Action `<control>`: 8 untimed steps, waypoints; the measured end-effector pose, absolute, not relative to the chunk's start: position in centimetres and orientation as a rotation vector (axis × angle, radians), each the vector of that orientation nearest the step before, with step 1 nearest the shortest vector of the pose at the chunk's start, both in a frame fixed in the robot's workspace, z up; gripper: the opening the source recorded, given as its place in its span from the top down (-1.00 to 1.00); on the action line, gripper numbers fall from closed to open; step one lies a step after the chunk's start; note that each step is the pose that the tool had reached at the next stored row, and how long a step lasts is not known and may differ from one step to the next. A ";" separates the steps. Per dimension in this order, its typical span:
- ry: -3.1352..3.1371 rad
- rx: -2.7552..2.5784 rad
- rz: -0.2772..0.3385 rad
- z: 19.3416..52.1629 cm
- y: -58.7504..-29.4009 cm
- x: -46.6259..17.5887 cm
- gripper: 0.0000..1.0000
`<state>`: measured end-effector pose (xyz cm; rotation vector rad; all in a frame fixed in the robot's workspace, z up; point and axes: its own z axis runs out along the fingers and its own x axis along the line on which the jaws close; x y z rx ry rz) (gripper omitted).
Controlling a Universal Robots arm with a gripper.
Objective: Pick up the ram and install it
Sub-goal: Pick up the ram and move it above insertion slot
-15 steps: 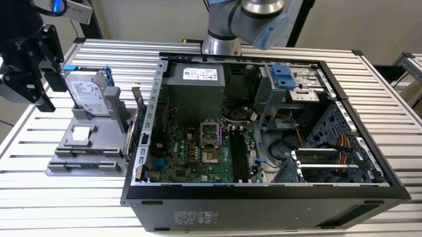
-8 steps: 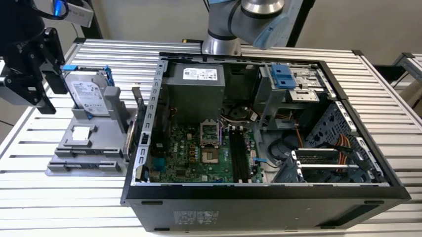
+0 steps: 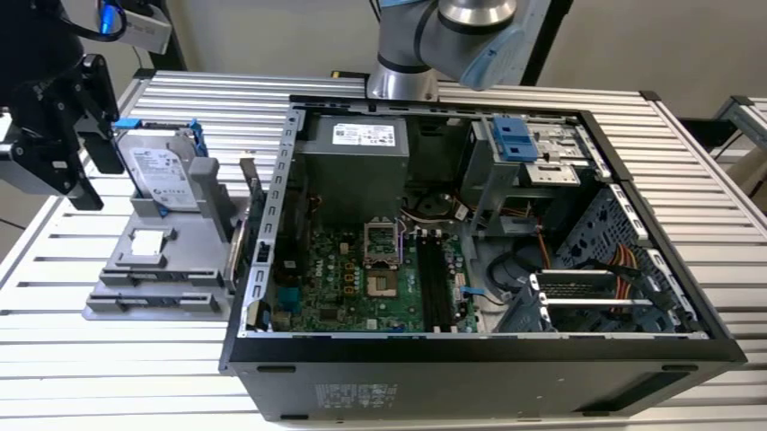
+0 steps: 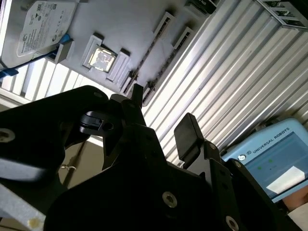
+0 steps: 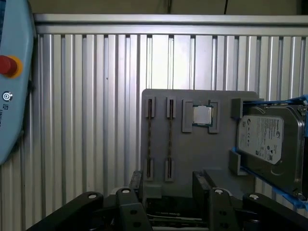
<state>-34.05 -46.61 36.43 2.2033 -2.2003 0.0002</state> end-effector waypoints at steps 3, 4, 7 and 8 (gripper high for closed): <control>-2.200 2.203 0.001 36.3 -46.6 -34.0 -1.00; -2.200 2.203 0.001 36.2 -46.6 -34.0 -1.00; -2.200 2.203 0.002 36.1 -46.6 -34.0 -1.00; -2.199 2.202 0.002 36.0 -46.6 -34.0 -1.00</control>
